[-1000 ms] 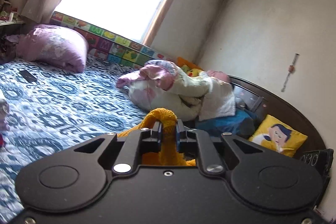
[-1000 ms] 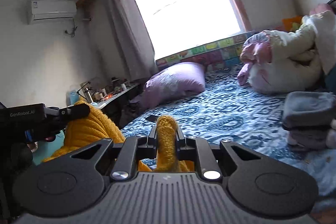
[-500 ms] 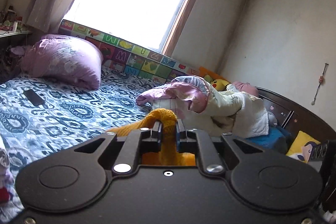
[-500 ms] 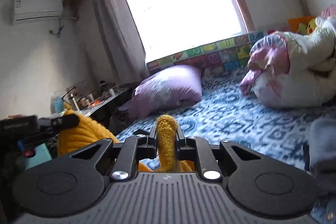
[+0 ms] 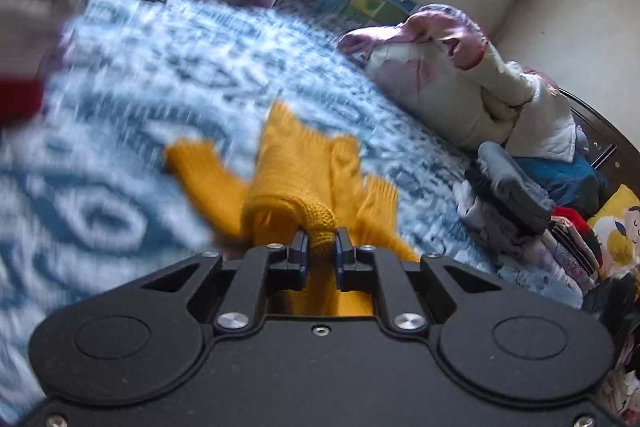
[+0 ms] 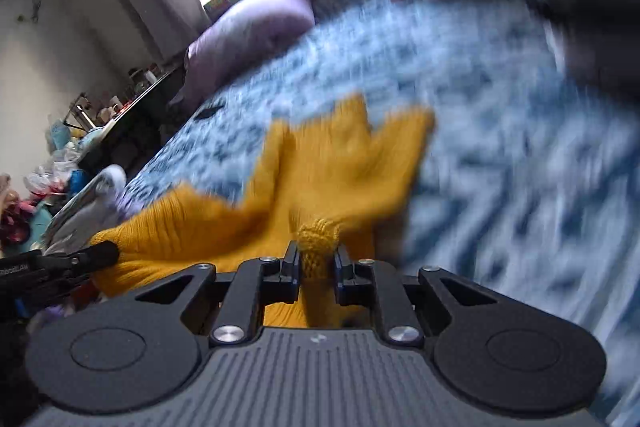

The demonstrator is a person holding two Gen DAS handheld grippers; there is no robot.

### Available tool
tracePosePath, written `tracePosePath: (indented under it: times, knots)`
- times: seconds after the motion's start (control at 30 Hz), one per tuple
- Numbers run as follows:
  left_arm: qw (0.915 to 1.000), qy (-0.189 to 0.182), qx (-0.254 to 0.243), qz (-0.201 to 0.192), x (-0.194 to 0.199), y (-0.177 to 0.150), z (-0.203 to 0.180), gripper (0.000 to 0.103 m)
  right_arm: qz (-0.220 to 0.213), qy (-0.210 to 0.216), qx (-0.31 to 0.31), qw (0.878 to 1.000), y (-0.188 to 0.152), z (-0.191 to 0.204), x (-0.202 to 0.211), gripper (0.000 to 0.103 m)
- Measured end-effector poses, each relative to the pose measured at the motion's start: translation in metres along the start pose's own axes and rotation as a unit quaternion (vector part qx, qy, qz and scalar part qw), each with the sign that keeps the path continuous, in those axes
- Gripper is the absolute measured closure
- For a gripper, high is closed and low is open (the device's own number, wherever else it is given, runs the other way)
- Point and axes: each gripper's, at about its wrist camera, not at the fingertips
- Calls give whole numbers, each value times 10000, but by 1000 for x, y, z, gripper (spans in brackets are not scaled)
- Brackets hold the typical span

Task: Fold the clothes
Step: 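Lift the sweater with both grippers and carry it onto open bed space, then lower the sweater onto the quilt and open both grippers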

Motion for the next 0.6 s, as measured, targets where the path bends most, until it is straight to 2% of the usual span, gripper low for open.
tracePosePath:
  times: [0.1, 0.37, 0.5, 0.6]
  knots:
    - [9999, 91, -1, 43, 5, -14, 3, 93, 54, -99, -4, 9999, -22, 3, 4, 86]
    - [9999, 123, -96, 70, 29, -40, -1, 93, -126, -118, 340, 9993, -36, 33, 44, 86]
    - [9994, 189, -118, 281, 27, -59, 1, 93, -27, -208, 454, 9987, -52, 34, 46, 86]
    - [9981, 248, -137, 541, 19, -71, 3, 91, 114, -199, 308, 9993, -66, 28, 43, 86]
Point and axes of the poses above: each gripper's, at about its wrist camera, not at the fingertips, and x roughly against the way its jaws point, z to its left, y to its top, and after that the axes turned 9 degrees about z, right-handed
